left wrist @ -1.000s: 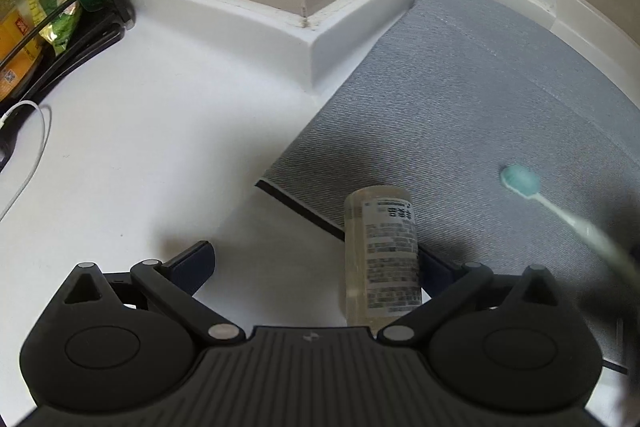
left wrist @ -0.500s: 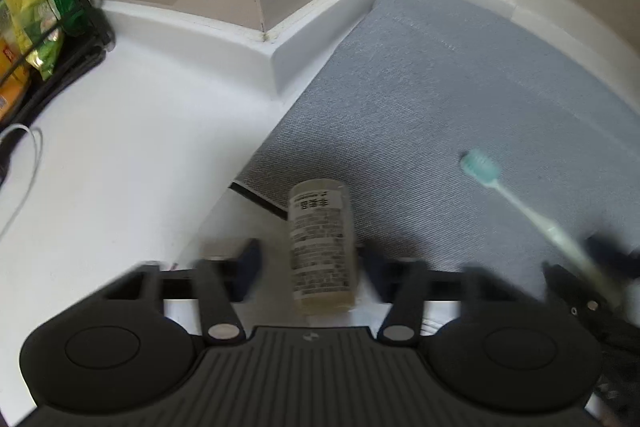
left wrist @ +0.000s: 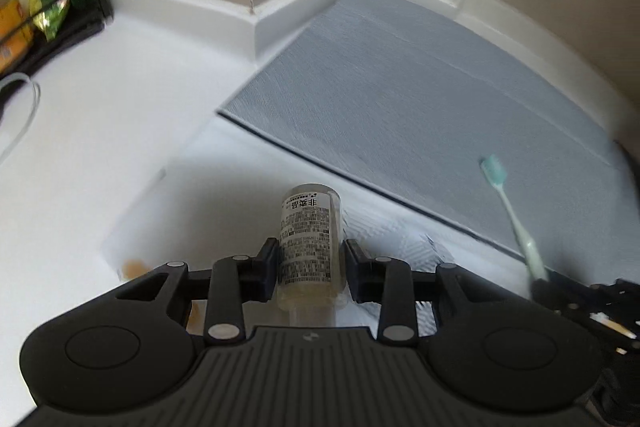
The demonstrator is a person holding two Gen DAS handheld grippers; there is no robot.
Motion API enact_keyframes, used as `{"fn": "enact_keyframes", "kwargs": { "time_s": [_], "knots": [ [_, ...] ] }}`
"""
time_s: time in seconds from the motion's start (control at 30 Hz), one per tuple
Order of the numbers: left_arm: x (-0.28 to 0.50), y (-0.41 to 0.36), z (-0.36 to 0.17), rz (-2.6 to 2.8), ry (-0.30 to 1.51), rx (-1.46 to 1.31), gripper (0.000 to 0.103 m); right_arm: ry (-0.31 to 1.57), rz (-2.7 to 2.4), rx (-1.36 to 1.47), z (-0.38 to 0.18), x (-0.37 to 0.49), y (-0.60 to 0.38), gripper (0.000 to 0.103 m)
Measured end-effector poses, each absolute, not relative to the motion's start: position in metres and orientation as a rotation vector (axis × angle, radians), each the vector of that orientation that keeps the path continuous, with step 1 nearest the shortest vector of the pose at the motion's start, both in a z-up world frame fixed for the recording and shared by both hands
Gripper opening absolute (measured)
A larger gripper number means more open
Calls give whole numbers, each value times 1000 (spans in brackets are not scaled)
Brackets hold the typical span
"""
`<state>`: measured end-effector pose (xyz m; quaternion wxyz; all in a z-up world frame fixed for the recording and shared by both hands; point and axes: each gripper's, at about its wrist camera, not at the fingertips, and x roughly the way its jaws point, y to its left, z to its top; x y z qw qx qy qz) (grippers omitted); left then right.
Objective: Collect trash
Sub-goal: 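Carry the bottle and toothbrush down toward the trash bin with both tools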
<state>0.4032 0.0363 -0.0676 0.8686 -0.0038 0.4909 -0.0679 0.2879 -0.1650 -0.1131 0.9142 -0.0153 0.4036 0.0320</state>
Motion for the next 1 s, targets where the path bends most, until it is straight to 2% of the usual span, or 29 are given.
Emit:
{"fn": "enact_keyframes", "kwargs": {
  "time_s": [0.07, 0.17, 0.2, 0.27, 0.33, 0.6, 0.77, 1.0],
  "knots": [
    [390, 36, -65, -158, 1021, -18, 38, 829, 45, -24, -115, 275, -166, 14],
    [370, 37, -61, -174, 1012, -34, 38, 776, 33, -36, -121, 264, -163, 21],
    [364, 38, -60, -177, 1009, -39, 38, 746, 32, -64, -124, 260, -160, 21],
    [354, 41, -56, -176, 1002, -48, 38, 701, 36, -94, -129, 253, -156, 13],
    [344, 45, -52, -172, 994, -60, 38, 695, 30, -90, -129, 249, -155, 13],
    [318, 47, -48, -150, 993, -73, 38, 728, 85, 338, -119, 236, -199, 13],
    [312, 41, -48, -155, 995, -66, 38, 719, 96, 473, -123, 224, -215, 13],
    [307, 37, -45, -173, 987, -79, 38, 672, 104, 526, -114, 212, -224, 13]
  ]
}}
